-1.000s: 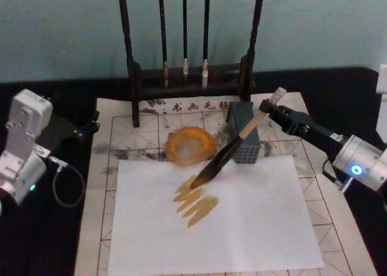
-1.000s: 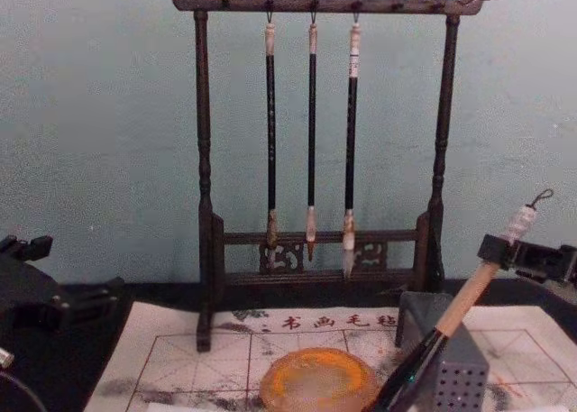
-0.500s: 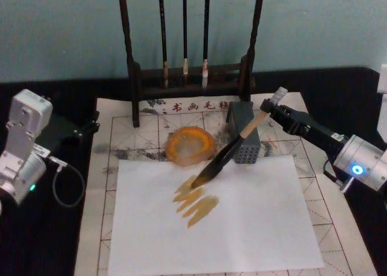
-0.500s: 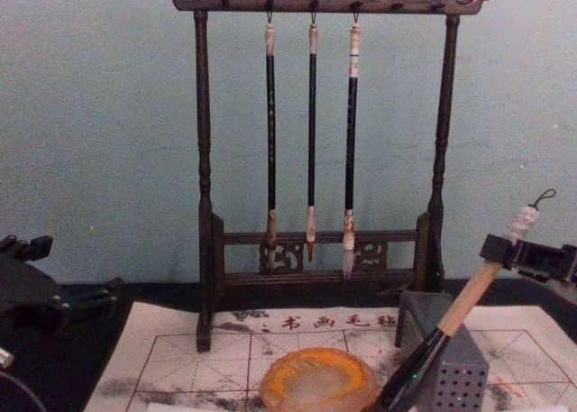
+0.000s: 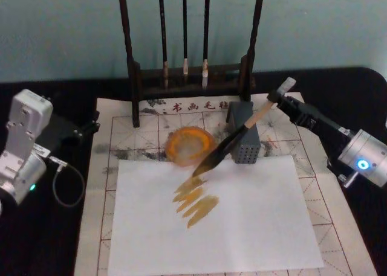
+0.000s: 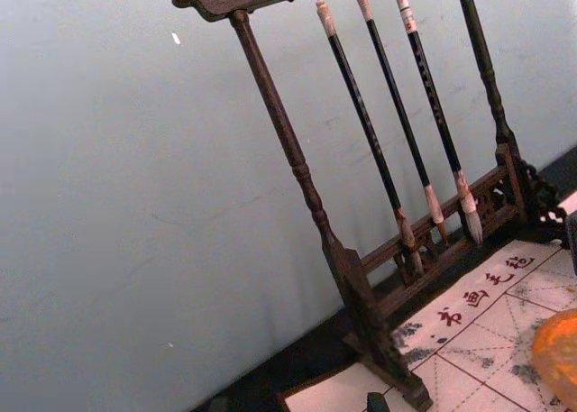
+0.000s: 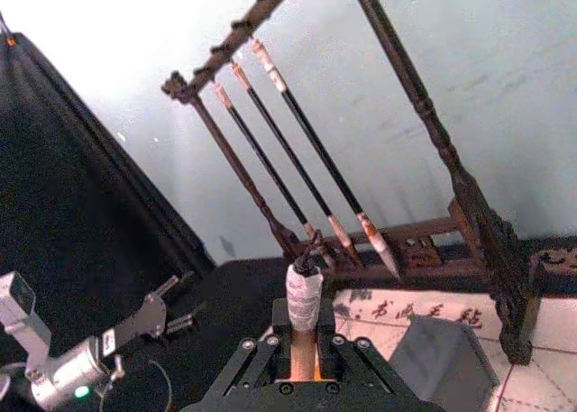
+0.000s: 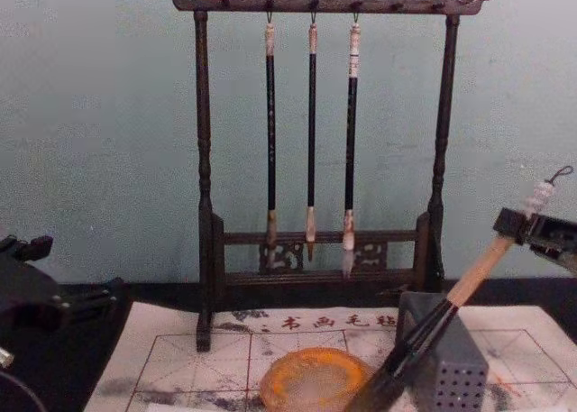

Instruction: Pick up the brush from the inkstone, write on the paper, then place the brush back to its original position.

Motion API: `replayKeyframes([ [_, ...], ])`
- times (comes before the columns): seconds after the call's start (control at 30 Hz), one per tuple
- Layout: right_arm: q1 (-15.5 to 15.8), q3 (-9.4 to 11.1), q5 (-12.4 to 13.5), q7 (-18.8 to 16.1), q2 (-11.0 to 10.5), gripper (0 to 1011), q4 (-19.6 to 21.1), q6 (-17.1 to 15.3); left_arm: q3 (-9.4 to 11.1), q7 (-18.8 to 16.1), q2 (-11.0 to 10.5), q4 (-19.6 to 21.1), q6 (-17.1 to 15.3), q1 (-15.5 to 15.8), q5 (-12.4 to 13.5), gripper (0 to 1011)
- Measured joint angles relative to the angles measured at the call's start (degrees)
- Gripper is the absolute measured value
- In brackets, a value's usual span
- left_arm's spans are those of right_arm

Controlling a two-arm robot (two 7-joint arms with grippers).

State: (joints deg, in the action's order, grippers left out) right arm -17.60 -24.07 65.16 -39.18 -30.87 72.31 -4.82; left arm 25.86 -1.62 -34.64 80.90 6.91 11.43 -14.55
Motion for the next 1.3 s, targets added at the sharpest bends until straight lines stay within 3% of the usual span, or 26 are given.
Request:
replayKeyframes([
  [0.37, 0.1, 0.6, 1.5, 0.1, 0.9, 175, -0.1, 1.0, 0.0, 0.0, 0.0, 0.0, 0.0, 0.0, 0.0, 1001],
  [1.3, 0.1, 0.5, 2.4, 0.4, 1.3, 175, -0.5, 1.1, 0.0, 0.0, 0.0, 0.0, 0.0, 0.0, 0.0, 1001],
])
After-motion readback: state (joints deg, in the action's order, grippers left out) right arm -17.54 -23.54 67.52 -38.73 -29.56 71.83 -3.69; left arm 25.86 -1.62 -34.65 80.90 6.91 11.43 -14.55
